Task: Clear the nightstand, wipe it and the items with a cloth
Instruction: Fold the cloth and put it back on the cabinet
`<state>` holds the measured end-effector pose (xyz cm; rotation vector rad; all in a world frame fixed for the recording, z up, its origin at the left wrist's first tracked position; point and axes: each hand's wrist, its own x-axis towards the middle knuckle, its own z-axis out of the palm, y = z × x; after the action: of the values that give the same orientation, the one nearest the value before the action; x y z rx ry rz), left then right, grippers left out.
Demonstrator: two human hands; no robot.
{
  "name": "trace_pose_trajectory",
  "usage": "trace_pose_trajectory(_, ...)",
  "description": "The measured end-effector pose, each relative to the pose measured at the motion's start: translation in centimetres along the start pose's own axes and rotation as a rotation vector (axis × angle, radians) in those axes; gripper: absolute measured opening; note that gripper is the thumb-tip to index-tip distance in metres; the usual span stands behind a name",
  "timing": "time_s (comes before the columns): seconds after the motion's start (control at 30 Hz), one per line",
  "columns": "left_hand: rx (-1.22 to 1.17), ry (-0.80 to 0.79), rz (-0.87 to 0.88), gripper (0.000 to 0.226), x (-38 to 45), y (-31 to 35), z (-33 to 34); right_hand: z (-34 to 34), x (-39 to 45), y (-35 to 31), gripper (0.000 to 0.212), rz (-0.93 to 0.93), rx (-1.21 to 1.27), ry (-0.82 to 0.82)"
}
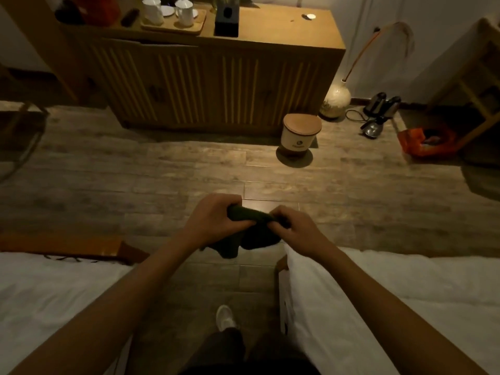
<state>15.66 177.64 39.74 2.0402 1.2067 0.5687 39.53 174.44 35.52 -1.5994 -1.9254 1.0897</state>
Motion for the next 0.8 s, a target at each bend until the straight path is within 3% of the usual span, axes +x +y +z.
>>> trace_pose_trajectory(0.3,-0.222,-0.076,-0.080,0.016,20.6,-7.1,-5.2,-8.7,18.5,3.7,0.010,0.047,0.072,0.176)
trace_pose_trajectory(0.43,-0.385,-0.040,-0.192,0.012,31.3,-11.3,-6.5,-13.6,29.1,6.6,0.005,0.029,0.049,0.121)
trace_pose_trajectory(0.6,-0.470,-0.037,-0.265,0.015,43.3,-14.6,-9.0,-21.1,40.6,8.5,0.039,0.017,0.051,-0.017)
trace_pose_trajectory(0.8,-0.370,0.032,-0.253,0.017,55.9,-18.1,-12.4,-28.0,53.7,9.6,0.022,0.018,0.038,-0.018)
